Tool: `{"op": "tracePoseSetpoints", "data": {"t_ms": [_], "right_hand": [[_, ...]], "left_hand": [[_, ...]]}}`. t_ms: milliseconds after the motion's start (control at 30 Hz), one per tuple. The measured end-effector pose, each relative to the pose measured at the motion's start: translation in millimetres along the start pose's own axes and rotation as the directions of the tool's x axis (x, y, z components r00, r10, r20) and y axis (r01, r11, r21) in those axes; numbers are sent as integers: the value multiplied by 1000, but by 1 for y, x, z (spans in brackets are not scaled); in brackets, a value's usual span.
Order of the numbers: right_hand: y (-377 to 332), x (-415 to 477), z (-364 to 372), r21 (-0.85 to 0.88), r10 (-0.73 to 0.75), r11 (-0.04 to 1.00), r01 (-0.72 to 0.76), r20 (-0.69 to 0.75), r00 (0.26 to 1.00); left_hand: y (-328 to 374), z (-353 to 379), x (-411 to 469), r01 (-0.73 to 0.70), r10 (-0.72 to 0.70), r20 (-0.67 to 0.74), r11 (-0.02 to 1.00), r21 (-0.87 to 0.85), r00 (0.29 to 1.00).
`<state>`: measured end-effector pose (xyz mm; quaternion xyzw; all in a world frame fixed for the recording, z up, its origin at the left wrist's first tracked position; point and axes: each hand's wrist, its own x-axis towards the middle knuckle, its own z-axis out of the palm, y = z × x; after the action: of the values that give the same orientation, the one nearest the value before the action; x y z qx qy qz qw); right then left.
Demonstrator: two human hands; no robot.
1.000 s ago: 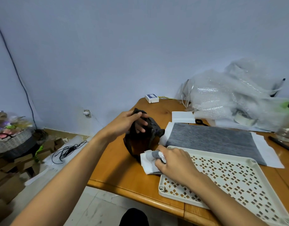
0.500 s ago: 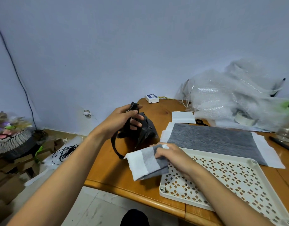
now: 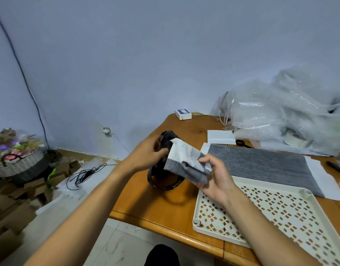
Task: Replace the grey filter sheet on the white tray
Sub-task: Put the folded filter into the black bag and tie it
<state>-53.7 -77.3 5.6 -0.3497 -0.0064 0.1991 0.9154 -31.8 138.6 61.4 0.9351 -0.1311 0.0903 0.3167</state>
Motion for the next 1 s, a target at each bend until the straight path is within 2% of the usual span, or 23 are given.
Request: {"op": "tracePoseSetpoints", "data": {"t_ms": [33,67,133,200,333,467,533,567,600,667,733,800,833,900,933,1000], "right_hand": [[-2,0,-1,16,-6,1000,6,12,1000],[-5,-1,-1,30,-11,999,11,26,1000],[-9,-1,-2,29,-18,999,17,25,1000],[-14,-3,1,19,-30,999,31,-9,999],[-21,-7,3,27,-52,998,52,17,998],[-23,-7,4,47,-52,998,50,34,998],[-22,-6,5,37,-47,998,46,31,998],[-22,-5,5,34,-47,998,46,30,998],[-23,-4,5,28,-49,998,48,29,998],[-24,-3,5,13,-59,998,59,31,998],[-26,-4,4,-3,-73,997,73,34,997],[-30,-5,3,-25,-84,996,85,26,996],[-32,-6,2,-33,-94,995,94,13,996],[-35,-8,-2,-47,-115,992,114,-24,993],[-36,-9,-4,-50,-121,992,119,-41,992],[-37,-9,-6,-52,-130,991,126,-64,989]], "left_hand": [[0,1,-6,-32,33,-56,999,26,998],[0,1,-12,-63,61,-69,998,-28,996],[4,4,-24,-109,114,28,984,-138,993],[3,10,-33,-158,162,104,986,-46,981],[0,25,-50,-255,254,16,963,91,967],[-4,51,-57,-268,273,37,894,359,961],[-7,62,-55,-275,293,17,874,401,956],[-7,63,-53,-274,289,2,903,330,957],[-7,63,-52,-243,247,-1,952,185,969],[-5,58,-47,-70,82,61,982,-175,995],[-1,47,-42,77,-20,136,899,-431,991],[3,35,-35,167,-38,213,759,-630,976],[2,28,-31,181,-20,237,708,-682,971],[-2,14,-24,195,62,333,704,-683,941],[-5,8,-22,215,141,445,724,-656,885],[-7,1,-21,222,276,629,772,-595,727]]}}
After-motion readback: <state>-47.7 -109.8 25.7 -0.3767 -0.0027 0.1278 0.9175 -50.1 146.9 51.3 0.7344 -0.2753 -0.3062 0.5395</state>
